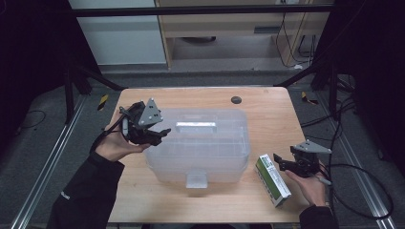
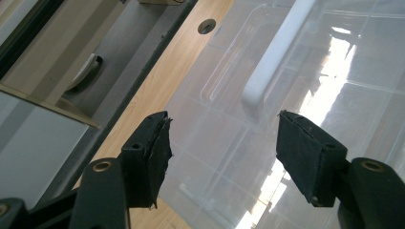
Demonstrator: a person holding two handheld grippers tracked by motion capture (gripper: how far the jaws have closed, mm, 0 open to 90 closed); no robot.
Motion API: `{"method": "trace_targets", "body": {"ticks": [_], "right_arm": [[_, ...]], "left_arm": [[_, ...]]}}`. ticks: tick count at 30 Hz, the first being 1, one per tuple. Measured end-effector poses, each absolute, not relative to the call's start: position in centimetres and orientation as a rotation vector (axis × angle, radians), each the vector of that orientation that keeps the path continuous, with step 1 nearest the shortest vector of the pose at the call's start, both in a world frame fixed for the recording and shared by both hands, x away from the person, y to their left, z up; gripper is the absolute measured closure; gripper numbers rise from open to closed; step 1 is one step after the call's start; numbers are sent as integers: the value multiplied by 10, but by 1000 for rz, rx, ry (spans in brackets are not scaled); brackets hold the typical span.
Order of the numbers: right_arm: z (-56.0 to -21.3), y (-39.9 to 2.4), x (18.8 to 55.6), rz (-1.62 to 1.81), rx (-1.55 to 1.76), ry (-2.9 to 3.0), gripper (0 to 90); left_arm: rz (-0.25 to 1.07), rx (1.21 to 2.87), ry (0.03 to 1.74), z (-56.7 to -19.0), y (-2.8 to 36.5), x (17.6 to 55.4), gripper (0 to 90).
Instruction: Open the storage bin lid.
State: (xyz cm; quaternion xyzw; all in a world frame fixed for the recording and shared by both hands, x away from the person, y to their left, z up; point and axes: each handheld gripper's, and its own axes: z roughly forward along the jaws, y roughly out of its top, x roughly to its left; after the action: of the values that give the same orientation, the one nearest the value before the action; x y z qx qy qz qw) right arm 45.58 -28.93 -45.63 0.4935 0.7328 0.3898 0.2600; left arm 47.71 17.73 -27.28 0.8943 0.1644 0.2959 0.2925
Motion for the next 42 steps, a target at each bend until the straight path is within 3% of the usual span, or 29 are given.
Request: {"method": "trace_targets", "body": {"ticks": [16, 42], "right_arm": [[-457, -289, 456, 1060, 1337, 1991, 260], [-458, -288, 457, 1059, 1331, 2008, 278]], "left_arm": [[761, 2457, 332, -277, 150, 487, 378], [720, 2555, 255, -295, 129, 509, 530]]}}
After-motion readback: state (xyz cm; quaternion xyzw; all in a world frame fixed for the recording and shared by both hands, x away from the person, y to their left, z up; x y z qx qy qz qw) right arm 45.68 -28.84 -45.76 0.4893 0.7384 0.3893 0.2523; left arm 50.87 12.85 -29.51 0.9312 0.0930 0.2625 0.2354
